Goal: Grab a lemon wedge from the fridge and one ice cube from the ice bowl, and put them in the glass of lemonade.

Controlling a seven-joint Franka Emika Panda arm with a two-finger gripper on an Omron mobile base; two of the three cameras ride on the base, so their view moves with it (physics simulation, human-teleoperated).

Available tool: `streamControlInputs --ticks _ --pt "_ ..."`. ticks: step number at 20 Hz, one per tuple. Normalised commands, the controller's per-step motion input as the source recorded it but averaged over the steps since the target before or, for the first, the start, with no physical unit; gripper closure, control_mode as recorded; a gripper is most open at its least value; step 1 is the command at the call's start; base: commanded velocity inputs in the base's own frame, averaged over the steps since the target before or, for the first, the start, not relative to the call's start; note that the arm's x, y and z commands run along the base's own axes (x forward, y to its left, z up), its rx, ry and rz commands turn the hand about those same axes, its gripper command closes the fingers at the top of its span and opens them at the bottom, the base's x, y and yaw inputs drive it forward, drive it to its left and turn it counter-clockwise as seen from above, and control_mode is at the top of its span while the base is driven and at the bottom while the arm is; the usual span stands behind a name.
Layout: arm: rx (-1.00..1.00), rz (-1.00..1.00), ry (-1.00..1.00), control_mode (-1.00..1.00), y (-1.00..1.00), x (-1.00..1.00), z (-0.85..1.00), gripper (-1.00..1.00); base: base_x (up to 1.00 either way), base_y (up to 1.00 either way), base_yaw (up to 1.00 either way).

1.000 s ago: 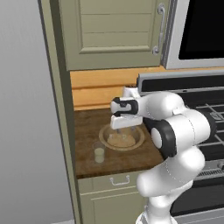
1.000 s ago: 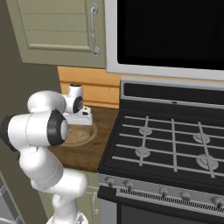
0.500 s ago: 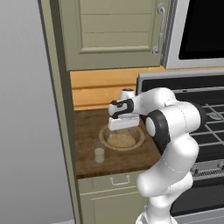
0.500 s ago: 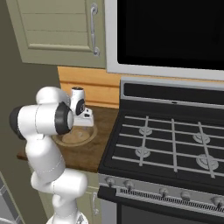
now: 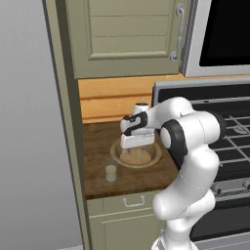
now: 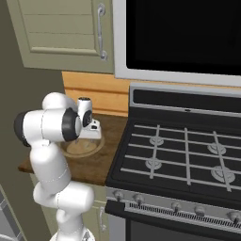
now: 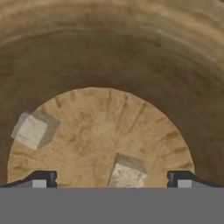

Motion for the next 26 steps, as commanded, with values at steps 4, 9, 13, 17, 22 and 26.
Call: streamControlInputs --ticks 4,9,13,17,22,26 --pt "0.0 0.0 0.0 -1.0 0.0 0.0 -0.16 -1.0 0.0 0.0 0.0" --pt "0.0 0.0 0.0 -1.0 0.0 0.0 -0.01 -1.0 0.0 0.0 0.0" --pt "0.0 0.0 0.0 -1.0 0.0 0.0 0.0 -1.0 0.0 0.0 0.0" --pt "0.0 0.0 0.0 -1.0 0.0 -0.24 0.0 -1.0 0.0 0.0 0.0" --pt "0.0 0.0 0.0 -1.0 0.0 -0.09 0.01 -1.0 0.0 0.0 0.0" --pt "0.0 0.0 0.0 -1.0 0.04 0.0 0.09 -1.0 0.0 0.0 0.0"
